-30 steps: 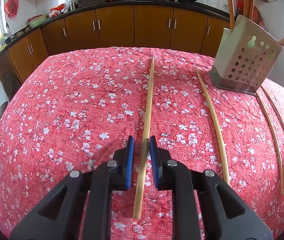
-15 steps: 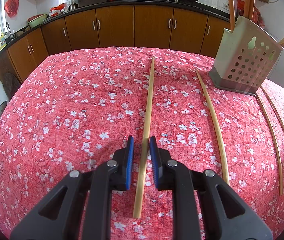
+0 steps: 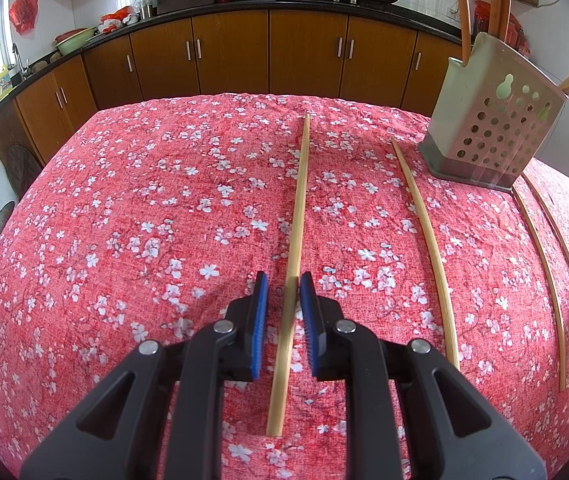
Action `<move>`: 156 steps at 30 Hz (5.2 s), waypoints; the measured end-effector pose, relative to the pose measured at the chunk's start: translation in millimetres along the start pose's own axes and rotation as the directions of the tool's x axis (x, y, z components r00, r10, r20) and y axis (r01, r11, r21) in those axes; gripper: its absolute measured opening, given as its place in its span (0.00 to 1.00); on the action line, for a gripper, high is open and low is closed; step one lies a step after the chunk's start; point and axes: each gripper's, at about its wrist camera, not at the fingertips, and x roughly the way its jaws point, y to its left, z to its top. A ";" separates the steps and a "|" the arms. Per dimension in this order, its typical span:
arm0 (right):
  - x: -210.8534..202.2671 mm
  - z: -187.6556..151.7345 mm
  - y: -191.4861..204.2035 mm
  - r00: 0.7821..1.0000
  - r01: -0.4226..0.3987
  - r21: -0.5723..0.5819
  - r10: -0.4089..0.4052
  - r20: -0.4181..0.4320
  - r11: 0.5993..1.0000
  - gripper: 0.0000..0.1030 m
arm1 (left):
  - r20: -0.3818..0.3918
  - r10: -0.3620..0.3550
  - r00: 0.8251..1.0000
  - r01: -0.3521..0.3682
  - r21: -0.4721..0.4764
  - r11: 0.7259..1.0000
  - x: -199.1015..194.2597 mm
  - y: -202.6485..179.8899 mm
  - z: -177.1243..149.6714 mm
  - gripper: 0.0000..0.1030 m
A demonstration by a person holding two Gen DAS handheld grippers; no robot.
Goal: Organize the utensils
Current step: 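Close the right gripper on a chopstick while the left gripper grasps another, then lift both held chopsticks upright and carry them over the metal holder, then open both grippers to drop the chopsticks into the holder, then lower both open grippers toward the last chopsticks on the table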
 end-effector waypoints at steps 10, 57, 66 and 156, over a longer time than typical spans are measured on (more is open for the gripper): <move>-0.2 0.2 -0.6 1.000 0.000 0.000 0.000 0.000 1.000 0.08 | -0.001 -0.003 1.000 0.003 -0.003 1.000 -0.4 0.5 0.5 0.18; -92.3 24.3 -2.7 0.968 -0.054 0.010 0.050 0.245 0.998 0.08 | 0.269 0.013 0.963 -0.032 0.064 0.997 -105.6 -15.8 21.3 0.08; -133.1 54.9 2.4 0.924 -0.099 -0.004 0.094 0.370 0.995 0.08 | 0.363 -0.026 0.931 0.015 0.032 0.999 -144.1 -8.6 53.7 0.08; -26.1 -10.9 59.3 0.979 -0.206 -0.028 0.206 0.000 0.978 0.30 | 0.179 -0.082 0.980 0.076 0.041 0.996 -62.9 -29.3 6.6 0.36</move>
